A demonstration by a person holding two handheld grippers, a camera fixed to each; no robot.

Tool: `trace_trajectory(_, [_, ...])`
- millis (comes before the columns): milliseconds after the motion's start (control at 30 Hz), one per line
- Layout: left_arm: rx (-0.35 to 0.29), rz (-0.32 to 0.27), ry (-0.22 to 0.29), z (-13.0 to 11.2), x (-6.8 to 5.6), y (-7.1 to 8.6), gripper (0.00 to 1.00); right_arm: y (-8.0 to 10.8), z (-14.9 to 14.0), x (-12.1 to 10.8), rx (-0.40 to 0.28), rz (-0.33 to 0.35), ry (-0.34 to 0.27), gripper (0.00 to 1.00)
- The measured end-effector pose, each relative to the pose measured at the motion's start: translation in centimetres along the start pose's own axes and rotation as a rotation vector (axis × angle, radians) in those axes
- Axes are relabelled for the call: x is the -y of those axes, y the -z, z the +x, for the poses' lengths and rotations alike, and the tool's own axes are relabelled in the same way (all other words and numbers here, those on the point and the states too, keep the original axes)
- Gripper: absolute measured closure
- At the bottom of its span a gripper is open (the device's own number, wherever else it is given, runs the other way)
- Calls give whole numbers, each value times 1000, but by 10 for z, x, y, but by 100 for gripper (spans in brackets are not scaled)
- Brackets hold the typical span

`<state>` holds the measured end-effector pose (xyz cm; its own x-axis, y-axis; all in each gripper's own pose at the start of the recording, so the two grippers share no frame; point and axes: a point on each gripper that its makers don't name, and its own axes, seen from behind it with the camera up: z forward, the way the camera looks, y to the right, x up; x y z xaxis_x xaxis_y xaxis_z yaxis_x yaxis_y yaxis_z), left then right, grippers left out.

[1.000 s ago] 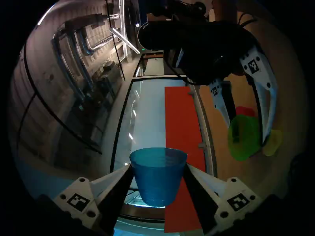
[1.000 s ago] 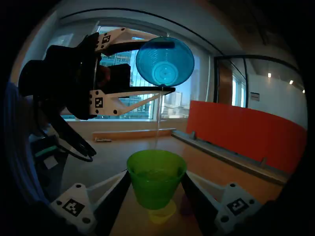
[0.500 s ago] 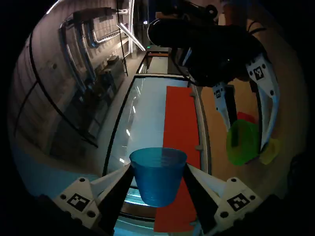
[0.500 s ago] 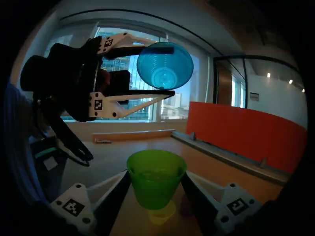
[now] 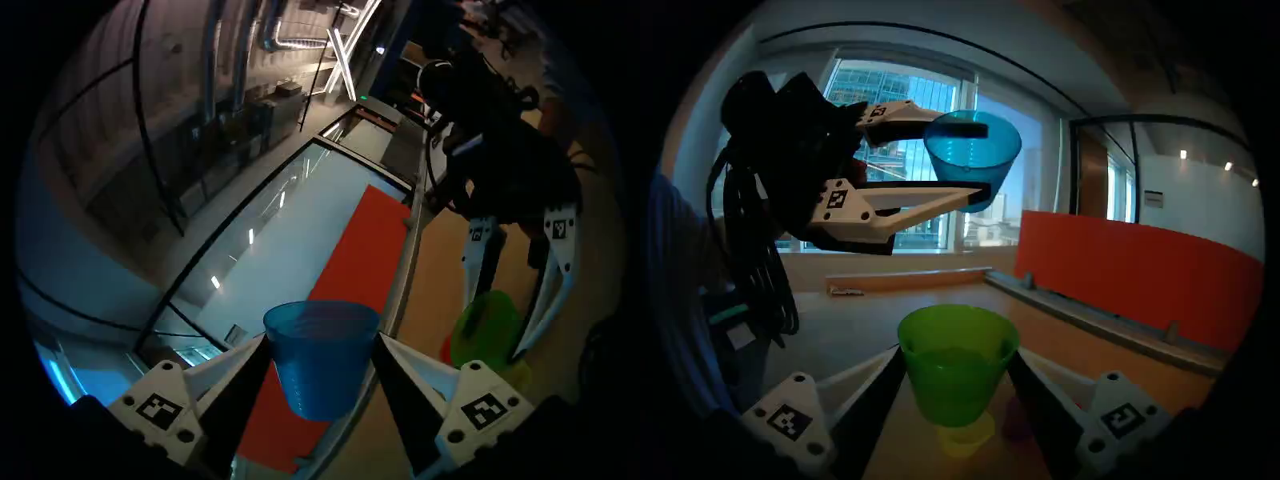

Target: Pour water

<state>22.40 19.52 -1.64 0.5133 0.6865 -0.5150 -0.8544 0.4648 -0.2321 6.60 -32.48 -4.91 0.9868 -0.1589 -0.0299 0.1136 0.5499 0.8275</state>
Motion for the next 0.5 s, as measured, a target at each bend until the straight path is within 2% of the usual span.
trace_trajectory(100, [5, -4, 100, -2, 1, 1, 16, 1, 1, 0, -3, -2, 0, 11])
trace_trajectory(367, [13, 9, 294, -10, 9, 0, 16, 3, 5, 0, -13, -10, -1, 11])
trace_trajectory(500, [22, 14, 413, -17, 11, -2, 16, 3, 7, 0, -17, -15, -3, 11])
